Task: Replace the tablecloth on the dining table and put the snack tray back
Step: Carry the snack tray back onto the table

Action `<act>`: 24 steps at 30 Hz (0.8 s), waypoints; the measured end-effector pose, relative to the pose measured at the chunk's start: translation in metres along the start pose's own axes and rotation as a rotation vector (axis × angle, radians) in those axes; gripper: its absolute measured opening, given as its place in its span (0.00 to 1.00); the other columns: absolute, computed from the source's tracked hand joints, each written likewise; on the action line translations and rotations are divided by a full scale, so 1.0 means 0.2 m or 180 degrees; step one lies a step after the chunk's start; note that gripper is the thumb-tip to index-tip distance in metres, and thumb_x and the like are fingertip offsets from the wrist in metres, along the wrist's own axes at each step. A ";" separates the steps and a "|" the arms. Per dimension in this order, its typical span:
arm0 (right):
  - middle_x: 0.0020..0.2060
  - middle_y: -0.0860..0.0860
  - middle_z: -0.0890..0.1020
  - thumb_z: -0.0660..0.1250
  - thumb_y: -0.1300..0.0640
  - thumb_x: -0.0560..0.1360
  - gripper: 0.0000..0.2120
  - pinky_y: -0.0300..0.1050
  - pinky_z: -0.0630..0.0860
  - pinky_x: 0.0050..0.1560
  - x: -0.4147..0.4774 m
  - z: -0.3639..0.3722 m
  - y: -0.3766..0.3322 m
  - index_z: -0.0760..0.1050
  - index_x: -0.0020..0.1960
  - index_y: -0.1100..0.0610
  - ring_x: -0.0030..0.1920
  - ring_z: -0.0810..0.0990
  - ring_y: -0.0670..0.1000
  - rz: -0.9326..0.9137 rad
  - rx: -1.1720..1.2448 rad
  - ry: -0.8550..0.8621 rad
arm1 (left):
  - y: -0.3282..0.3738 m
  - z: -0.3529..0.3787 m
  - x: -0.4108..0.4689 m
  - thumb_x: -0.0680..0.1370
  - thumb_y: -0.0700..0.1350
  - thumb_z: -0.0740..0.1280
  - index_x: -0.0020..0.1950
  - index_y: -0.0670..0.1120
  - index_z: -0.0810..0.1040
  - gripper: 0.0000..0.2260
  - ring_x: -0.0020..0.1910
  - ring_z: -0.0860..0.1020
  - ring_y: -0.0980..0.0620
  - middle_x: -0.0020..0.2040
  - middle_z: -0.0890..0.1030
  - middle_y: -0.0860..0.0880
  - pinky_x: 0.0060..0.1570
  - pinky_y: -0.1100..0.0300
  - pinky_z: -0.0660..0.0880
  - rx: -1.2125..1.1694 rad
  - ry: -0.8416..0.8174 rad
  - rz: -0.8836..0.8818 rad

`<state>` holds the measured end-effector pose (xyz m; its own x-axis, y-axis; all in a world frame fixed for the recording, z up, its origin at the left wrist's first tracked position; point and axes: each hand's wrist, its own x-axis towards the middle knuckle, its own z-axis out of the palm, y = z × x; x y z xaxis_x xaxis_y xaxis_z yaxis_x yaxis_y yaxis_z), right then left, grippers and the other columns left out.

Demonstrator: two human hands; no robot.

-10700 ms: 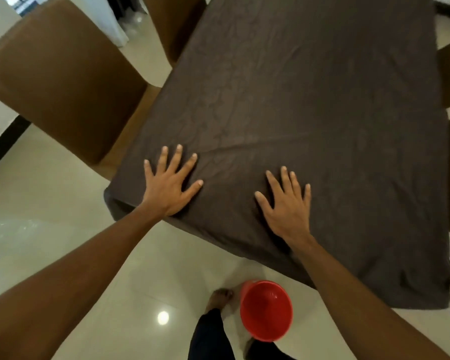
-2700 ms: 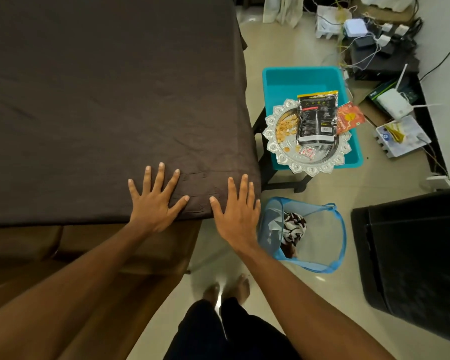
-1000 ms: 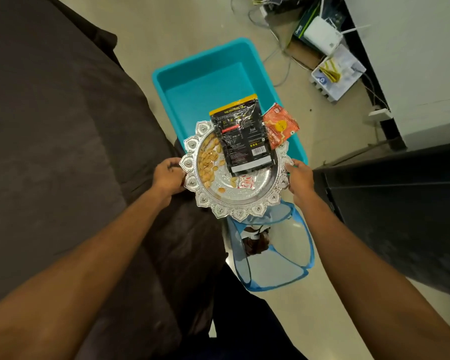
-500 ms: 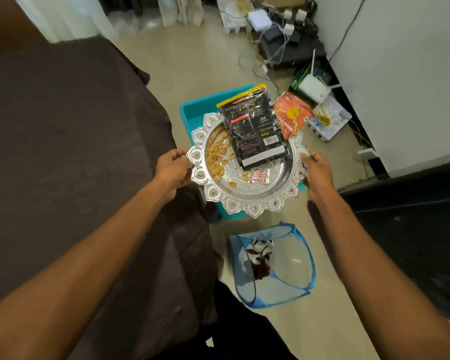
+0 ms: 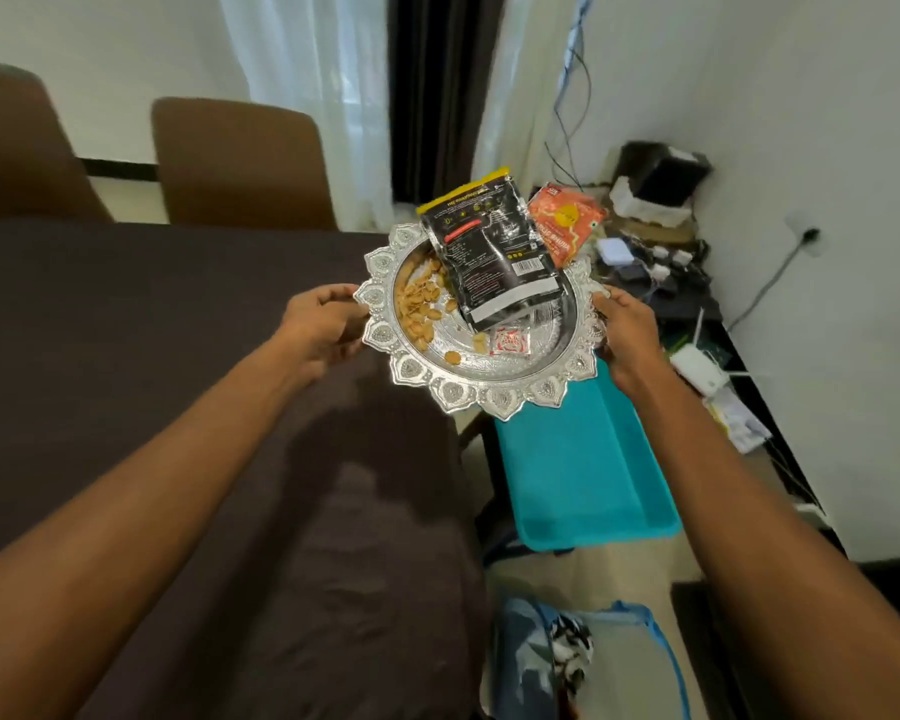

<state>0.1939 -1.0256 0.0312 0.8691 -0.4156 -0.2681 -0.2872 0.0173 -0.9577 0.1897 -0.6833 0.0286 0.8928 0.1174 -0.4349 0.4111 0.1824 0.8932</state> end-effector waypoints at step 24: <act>0.46 0.54 0.84 0.62 0.59 0.81 0.08 0.44 0.74 0.36 -0.66 2.62 0.08 0.79 0.54 0.55 0.40 0.79 0.50 -0.0333 -0.0911 -0.2343 | 0.16 -2.22 -0.26 0.78 0.33 0.63 0.55 0.46 0.82 0.13 0.19 0.71 0.61 0.37 0.80 0.49 0.25 0.67 0.75 -0.0730 0.2791 0.0002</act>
<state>0.2866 -0.4935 -0.0040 0.9113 0.3072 -0.2740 -0.1949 -0.2644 -0.9445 0.0748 -0.2492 0.0298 0.3939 0.8017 -0.4495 0.2802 0.3611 0.8894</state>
